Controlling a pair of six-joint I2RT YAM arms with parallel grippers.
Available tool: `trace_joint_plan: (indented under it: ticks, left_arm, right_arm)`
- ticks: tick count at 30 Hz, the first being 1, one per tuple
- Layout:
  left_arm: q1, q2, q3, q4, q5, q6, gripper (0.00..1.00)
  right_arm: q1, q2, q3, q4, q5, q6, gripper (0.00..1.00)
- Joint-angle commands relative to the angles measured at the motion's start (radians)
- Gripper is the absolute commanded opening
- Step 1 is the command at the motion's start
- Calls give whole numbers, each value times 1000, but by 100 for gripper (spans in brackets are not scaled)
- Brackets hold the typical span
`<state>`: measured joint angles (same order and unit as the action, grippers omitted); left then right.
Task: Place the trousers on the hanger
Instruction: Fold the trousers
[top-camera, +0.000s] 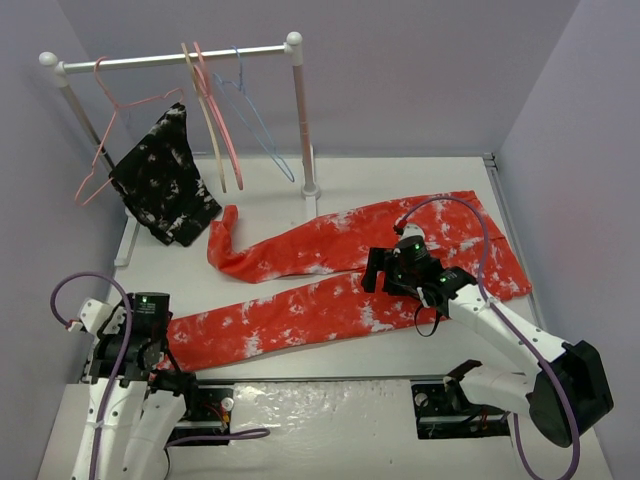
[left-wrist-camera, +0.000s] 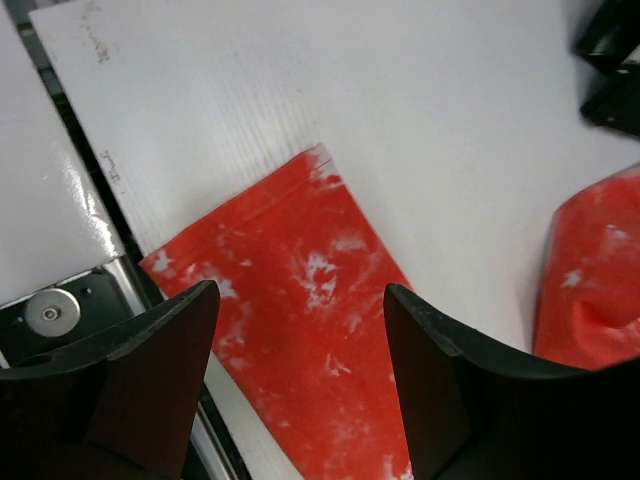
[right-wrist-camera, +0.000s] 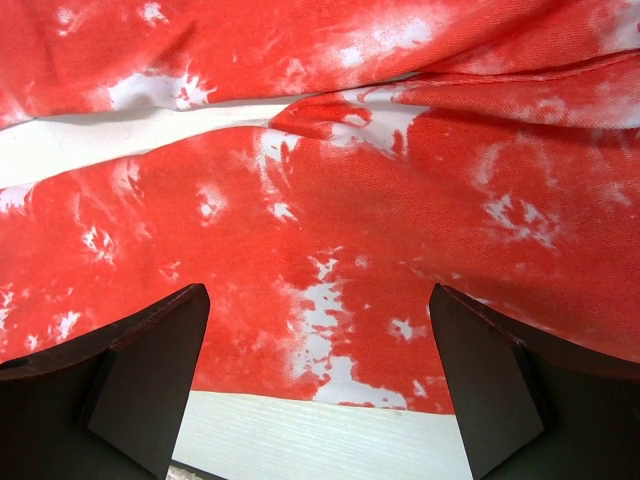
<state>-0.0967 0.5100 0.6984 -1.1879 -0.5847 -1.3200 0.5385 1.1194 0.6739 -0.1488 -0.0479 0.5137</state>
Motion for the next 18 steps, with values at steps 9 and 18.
trace_joint_plan:
  ticks: [9, 18]
  left_arm:
    - [-41, 251, -37, 508, 448, 337, 68]
    - [-396, 569, -206, 856, 337, 66, 68]
  right_arm:
    - [6, 118, 35, 5, 89, -20, 90]
    - [-59, 230, -61, 31, 145, 103, 93]
